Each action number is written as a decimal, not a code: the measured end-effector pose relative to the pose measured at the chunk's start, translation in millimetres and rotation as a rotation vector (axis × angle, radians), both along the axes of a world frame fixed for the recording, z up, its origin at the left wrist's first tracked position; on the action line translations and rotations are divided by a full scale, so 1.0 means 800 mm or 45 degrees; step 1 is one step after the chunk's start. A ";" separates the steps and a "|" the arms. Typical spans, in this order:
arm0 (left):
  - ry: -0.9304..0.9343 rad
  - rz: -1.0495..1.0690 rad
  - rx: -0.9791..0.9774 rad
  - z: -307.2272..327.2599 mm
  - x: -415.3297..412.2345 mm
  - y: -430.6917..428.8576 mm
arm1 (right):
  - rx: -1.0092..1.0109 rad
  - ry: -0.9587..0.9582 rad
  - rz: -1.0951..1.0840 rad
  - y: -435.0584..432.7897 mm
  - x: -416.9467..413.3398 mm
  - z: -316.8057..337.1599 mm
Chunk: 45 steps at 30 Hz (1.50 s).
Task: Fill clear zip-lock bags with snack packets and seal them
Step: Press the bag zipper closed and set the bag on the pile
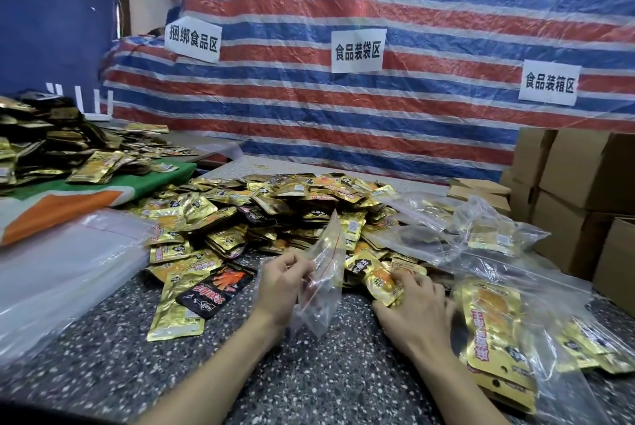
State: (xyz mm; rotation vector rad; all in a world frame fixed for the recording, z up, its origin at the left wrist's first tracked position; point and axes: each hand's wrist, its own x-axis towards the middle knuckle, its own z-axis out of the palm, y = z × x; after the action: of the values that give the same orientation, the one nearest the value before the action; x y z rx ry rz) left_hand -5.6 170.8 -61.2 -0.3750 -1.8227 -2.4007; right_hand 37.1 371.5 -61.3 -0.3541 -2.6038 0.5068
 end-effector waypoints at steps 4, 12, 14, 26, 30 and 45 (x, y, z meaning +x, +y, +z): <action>0.019 0.021 -0.039 0.000 0.005 0.003 | -0.052 0.199 0.037 -0.004 0.004 0.005; 0.068 0.185 -0.157 0.000 0.006 0.003 | -0.379 0.622 0.039 -0.002 0.007 0.019; 0.062 0.183 -0.171 0.003 0.007 0.003 | -0.615 0.582 -0.079 0.007 0.004 0.019; 0.174 0.205 -0.491 -0.003 0.006 0.002 | -1.802 0.250 0.650 0.002 0.014 0.035; 0.189 0.087 -0.465 -0.004 0.010 0.004 | -1.755 0.143 0.796 -0.009 0.017 0.034; 0.276 -0.173 -0.498 -0.002 0.011 0.007 | -1.681 0.163 0.633 -0.009 0.018 0.028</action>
State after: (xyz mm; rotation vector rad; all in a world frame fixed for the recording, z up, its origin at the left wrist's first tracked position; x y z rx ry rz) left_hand 3.4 176.2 -63.1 -0.7825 -2.2154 -1.9691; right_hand 51.5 363.9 -39.0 -0.0313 -1.8307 2.2746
